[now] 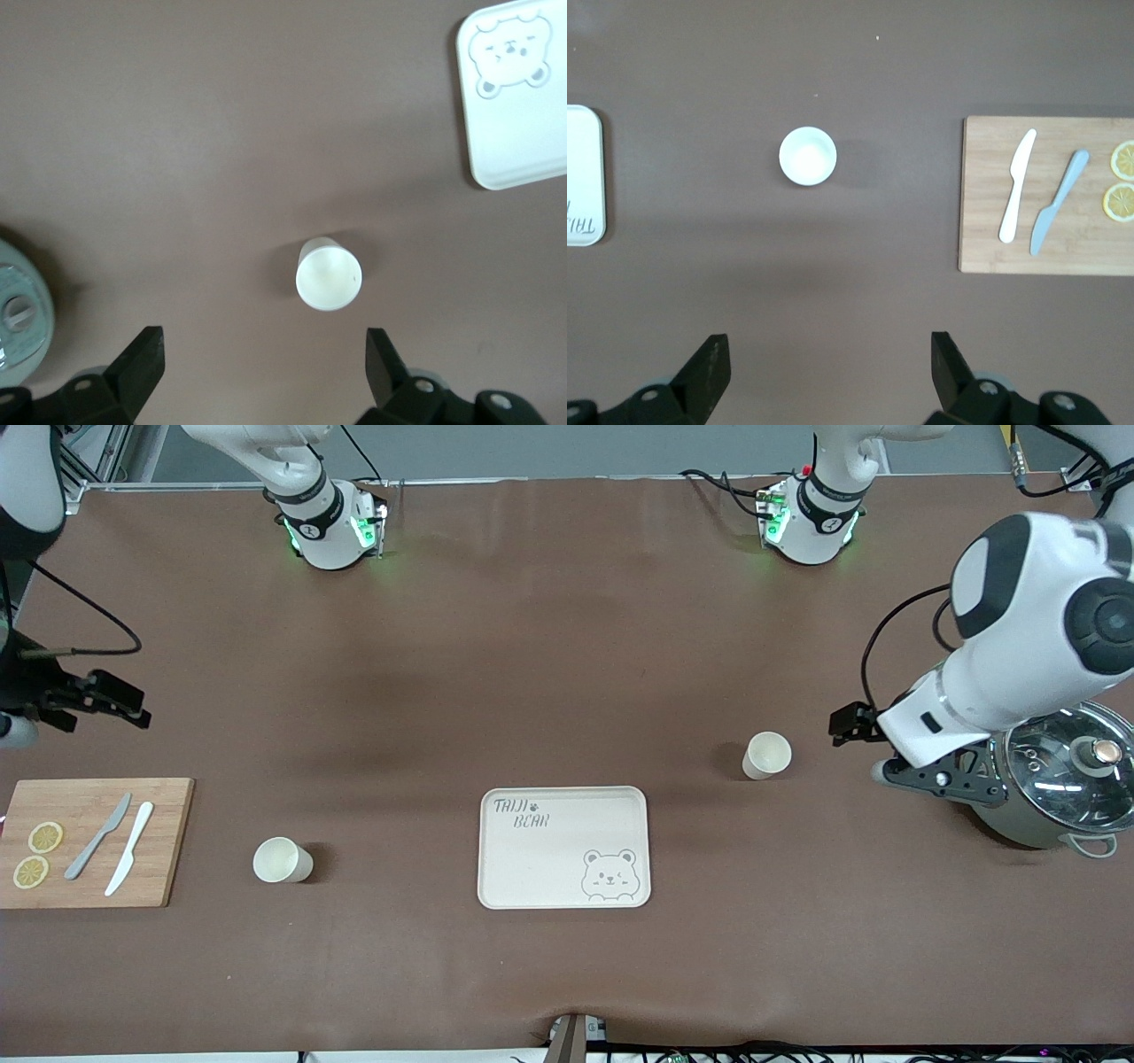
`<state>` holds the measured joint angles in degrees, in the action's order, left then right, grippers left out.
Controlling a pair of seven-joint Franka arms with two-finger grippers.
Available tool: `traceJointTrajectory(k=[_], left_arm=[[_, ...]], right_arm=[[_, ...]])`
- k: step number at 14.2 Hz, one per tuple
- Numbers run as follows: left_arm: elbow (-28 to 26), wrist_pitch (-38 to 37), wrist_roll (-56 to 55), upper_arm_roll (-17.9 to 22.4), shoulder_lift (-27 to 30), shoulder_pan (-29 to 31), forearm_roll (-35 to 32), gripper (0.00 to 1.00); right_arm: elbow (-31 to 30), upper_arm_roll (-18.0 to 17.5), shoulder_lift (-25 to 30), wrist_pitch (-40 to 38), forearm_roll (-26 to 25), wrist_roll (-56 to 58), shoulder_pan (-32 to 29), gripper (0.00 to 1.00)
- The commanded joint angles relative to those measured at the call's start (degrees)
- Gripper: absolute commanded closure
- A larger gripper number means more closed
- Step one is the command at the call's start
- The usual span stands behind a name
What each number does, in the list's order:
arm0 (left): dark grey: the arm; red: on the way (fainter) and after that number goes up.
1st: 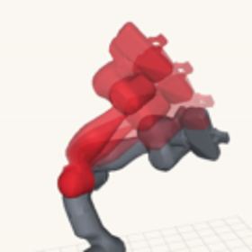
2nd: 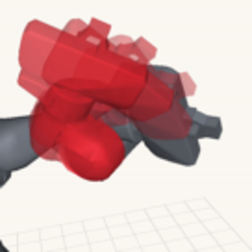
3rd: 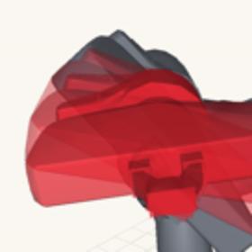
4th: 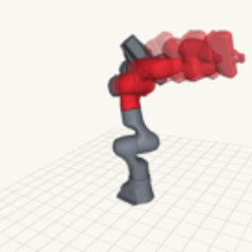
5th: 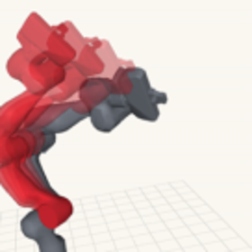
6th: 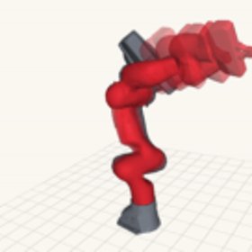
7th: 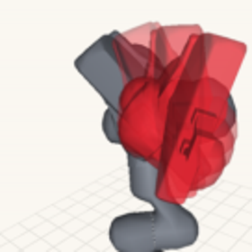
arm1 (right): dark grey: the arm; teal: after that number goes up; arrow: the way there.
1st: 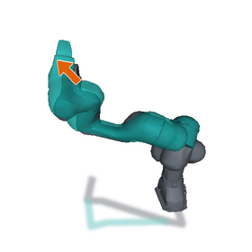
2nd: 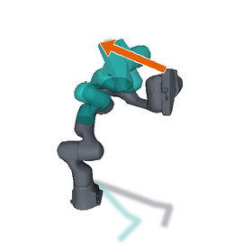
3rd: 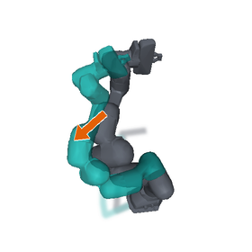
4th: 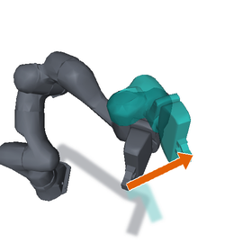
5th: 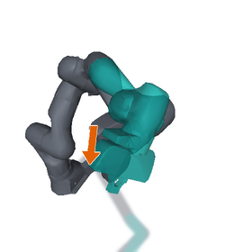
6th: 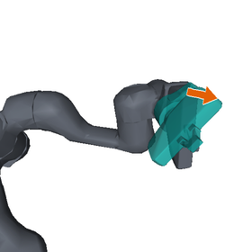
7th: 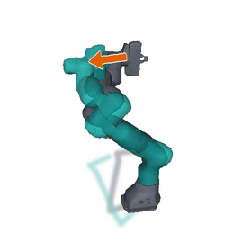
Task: Place white IKEA cup upright on tray with both arms
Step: 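Move the right gripper and the left gripper down over the two white cups, then grasp the cup with the right gripper while the left gripper grasps the other cup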
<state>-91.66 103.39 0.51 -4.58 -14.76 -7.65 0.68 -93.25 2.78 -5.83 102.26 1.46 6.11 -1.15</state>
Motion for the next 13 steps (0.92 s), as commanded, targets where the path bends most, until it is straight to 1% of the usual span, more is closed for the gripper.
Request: traceJointTrajectory(k=[1,4,5,8,10,13], left_arm=[[-8.4,8.2,-2.5,-0.6,1.8,0.2,1.0,0.00],[-16.6,18.3,-4.2,-1.7,1.7,0.2,1.0,0.00],[-18.4,21.2,-5.6,-1.7,1.2,0.0,0.9,0.00],[-21.8,26.8,-8.2,-1.9,-0.8,-1.6,0.5,0.00],[-25.3,30.8,-8.3,-1.9,-0.4,-1.5,0.4,0.00],[-29.0,35.5,-8.3,-1.9,-0.4,-1.4,0.3,0.00]], right_arm=[[2.8,0.1,-4.0,1.2,0.4,0.4,0.4,0.00],[2.8,0.1,-8.0,5.0,1.3,0.4,0.5,0.00],[2.8,0.1,-9.4,6.2,1.5,0.4,0.8,0.00],[2.8,0.1,-12.9,9.9,1.7,0.4,0.5,0.00],[2.8,0.1,-14.9,12.7,1.7,0.4,0.5,0.00],[2.7,0.1,-17.7,16.1,1.8,0.3,0.7,0.00]])
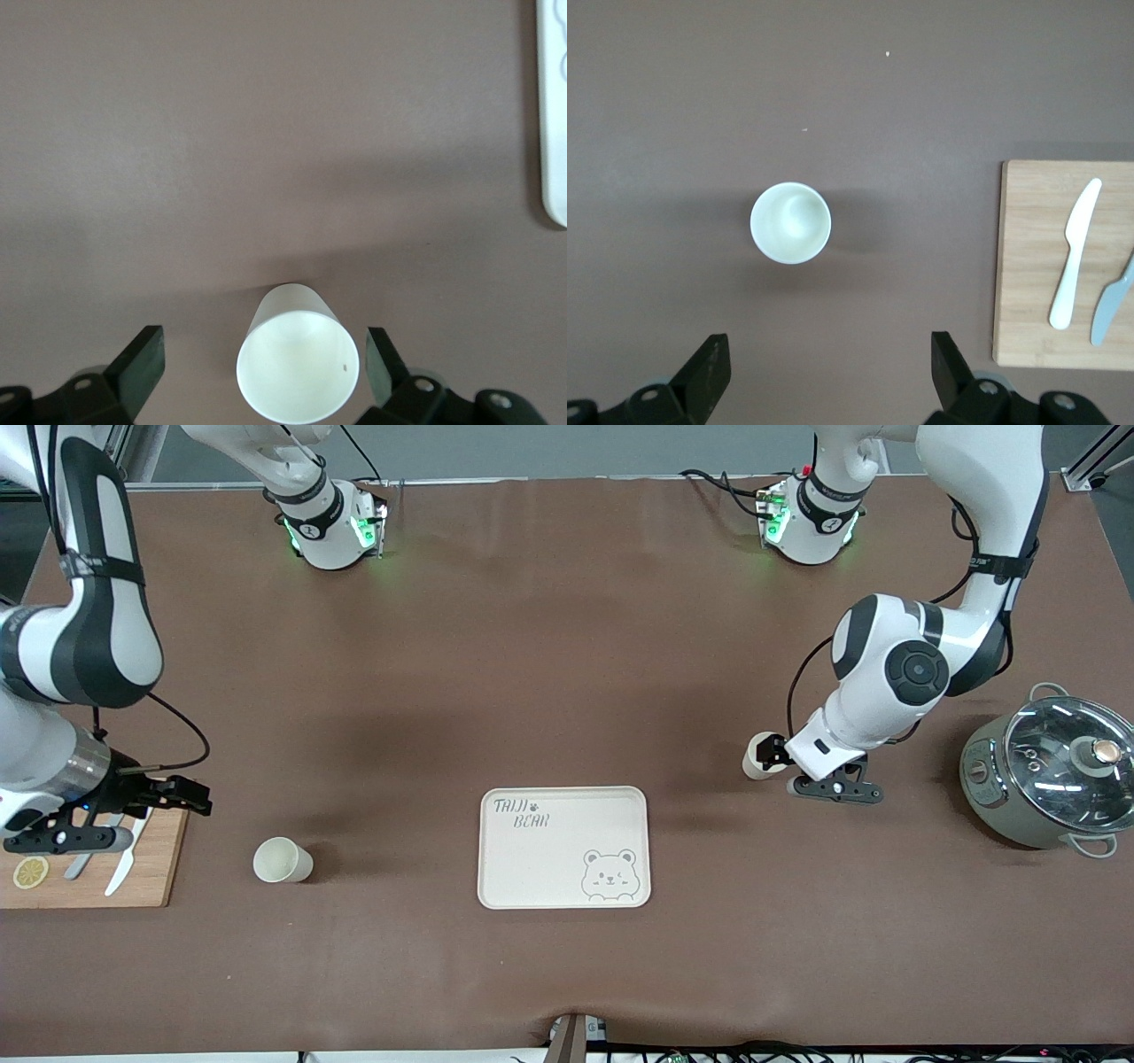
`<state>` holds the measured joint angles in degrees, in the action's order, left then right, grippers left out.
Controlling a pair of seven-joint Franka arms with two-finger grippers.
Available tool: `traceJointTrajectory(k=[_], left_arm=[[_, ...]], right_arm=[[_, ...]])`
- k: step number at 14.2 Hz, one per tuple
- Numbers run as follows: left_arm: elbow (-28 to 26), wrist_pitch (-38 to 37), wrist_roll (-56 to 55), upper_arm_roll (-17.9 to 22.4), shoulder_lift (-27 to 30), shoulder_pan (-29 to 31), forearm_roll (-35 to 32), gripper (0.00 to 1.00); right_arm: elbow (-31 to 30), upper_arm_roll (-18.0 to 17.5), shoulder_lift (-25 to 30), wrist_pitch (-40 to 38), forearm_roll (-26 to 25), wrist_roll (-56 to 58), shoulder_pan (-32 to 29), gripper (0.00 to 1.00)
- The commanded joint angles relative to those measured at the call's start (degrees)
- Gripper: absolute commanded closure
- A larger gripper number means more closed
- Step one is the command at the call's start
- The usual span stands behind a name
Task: Place white IKEA cup upright on tray with both arms
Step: 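Grasp the cup with the right gripper while the left gripper grasps the other cup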
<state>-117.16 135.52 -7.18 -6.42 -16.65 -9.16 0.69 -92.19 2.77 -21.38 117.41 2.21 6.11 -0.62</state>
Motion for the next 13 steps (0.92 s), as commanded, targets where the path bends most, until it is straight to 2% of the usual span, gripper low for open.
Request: traceJointTrajectory(k=[1,7,13], left_arm=[[-4.8,5.2,-0.6,-0.1,1.4,0.1,0.2,0.00],[-9.0,7.7,-0.6,-0.1,2.9,0.2,0.2,0.00],[-10.4,8.6,-0.5,-0.1,2.4,0.3,-1.1,0.00]], right_arm=[[1.7,0.0,-3.1,2.4,1.0,0.4,0.2,0.00],[1.8,-0.1,-9.4,9.0,1.0,0.4,0.5,0.00],[1.4,-0.1,-14.0,14.2,1.0,0.5,1.1,0.00]])
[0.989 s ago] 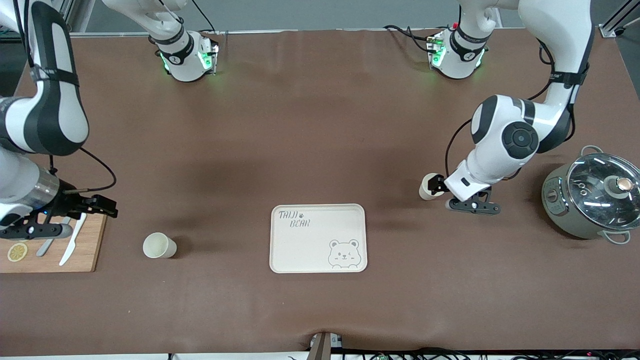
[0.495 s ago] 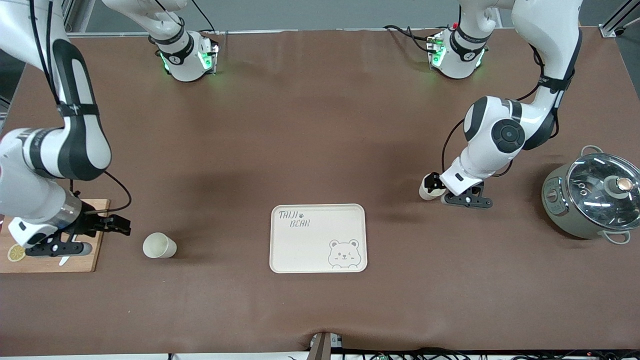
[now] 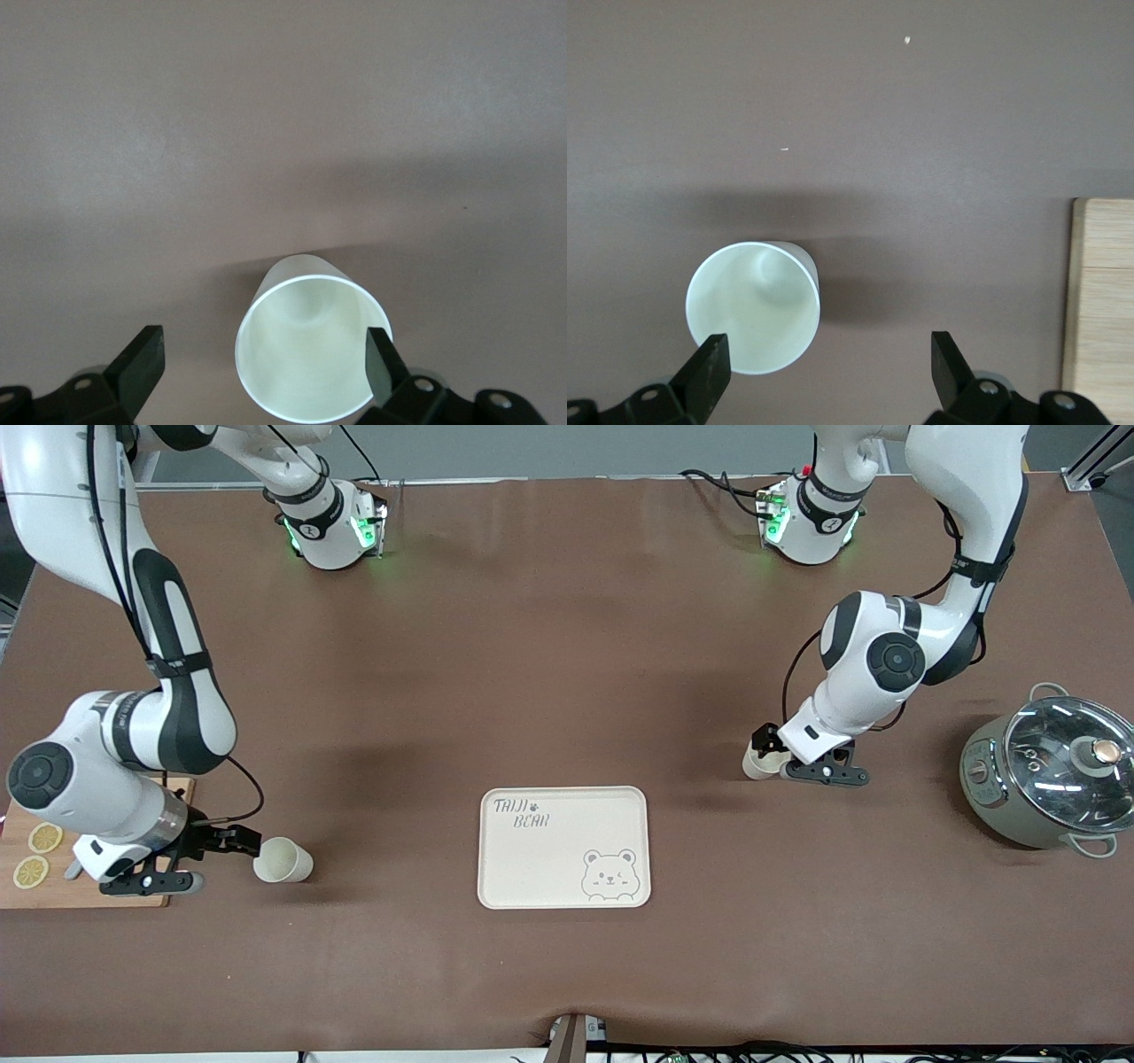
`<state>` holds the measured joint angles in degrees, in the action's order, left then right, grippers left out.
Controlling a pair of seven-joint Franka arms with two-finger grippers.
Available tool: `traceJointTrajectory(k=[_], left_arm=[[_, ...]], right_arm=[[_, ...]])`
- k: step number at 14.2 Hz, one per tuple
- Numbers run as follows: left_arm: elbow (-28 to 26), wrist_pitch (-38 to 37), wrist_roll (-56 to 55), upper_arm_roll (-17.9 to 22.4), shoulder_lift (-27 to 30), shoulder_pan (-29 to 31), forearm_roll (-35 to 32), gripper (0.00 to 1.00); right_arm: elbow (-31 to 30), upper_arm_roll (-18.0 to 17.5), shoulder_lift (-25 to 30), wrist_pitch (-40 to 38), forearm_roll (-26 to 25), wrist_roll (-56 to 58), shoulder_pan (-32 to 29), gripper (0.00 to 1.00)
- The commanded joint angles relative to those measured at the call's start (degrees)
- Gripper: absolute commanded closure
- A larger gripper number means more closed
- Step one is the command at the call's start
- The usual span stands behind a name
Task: Place white IKEA cup upright on tray with both arms
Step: 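Grasp the cup with the right gripper while the left gripper grasps the other cup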
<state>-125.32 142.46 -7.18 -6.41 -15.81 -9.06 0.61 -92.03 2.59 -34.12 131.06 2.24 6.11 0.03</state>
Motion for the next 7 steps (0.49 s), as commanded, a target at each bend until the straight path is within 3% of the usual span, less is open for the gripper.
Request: traceJointTrajectory(k=[1,7], left_arm=[[-2.5,2.3,-0.5,-0.1,1.5,0.2,-1.1,0.00],[-3.4,5.2,0.2,0.0,-0.4,0.8,-3.1,0.00]], right_arm=[[1.2,0.0,-1.4,0.7,1.0,0.5,0.6,0.00],[1.0,0.0,-2.9,1.8,0.9,2.0,0.9,0.00]])
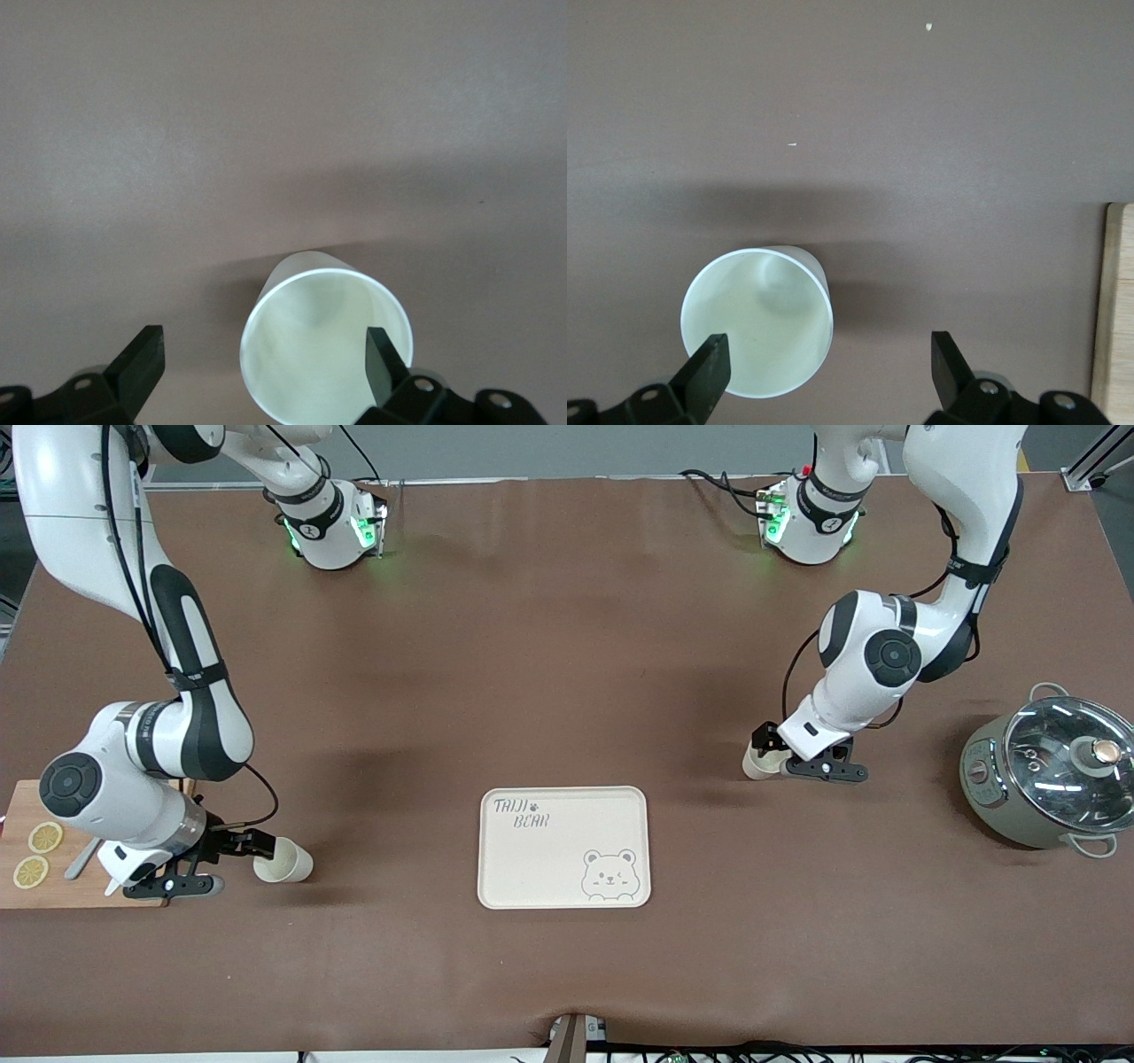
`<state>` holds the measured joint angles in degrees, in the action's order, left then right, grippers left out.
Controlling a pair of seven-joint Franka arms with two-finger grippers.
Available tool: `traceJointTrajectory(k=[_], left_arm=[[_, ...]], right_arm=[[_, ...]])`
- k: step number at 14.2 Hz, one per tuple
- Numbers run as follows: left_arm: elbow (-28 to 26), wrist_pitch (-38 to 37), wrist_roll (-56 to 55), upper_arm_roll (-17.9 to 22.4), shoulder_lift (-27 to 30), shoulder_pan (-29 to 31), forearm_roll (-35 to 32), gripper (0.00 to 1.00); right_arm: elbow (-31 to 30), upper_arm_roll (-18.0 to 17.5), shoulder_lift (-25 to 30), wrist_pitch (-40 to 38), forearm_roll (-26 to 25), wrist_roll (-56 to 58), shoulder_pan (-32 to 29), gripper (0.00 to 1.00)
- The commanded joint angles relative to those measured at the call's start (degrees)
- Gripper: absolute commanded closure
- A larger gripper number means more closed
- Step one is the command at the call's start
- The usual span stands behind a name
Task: Place white IKEA cup upright on tray with both arms
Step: 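Grasp the cup with the right gripper while the left gripper grasps the other cup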
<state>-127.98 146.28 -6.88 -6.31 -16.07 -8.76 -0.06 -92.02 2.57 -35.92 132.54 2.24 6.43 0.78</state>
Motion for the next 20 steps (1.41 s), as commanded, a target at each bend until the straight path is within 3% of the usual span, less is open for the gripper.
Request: traceJointTrajectory(k=[1,9,10,11,20], left_arm=[[-0.8,1.7,-0.2,-0.1,-0.6,0.7,-2.7,0.00],[-0.7,6.7,-0.7,0.1,-4.2,0.1,-3.0,0.00],[-0.8,6.7,-0.9,0.1,-4.1,0.1,-3.3,0.44],[-0.8,6.7,-0.9,0.2,-4.1,0.1,-3.4,0.99],[1.9,7.3,-4.3,0.0,-6.9,-0.2,-4.5,1.00]], right_arm=[[1.0,0.1,-1.4,1.0,0.9,2.1,0.1,0.00],[-0.3,0.1,-4.0,5.4,0.8,3.7,0.1,0.00],[-0.3,0.1,-4.2,5.7,0.8,3.8,0.1,0.00],[-0.3,0.1,-4.3,6.1,0.8,3.8,0.1,0.00],[-0.1,0.0,-5.5,7.9,0.9,3.6,0.2,0.00]])
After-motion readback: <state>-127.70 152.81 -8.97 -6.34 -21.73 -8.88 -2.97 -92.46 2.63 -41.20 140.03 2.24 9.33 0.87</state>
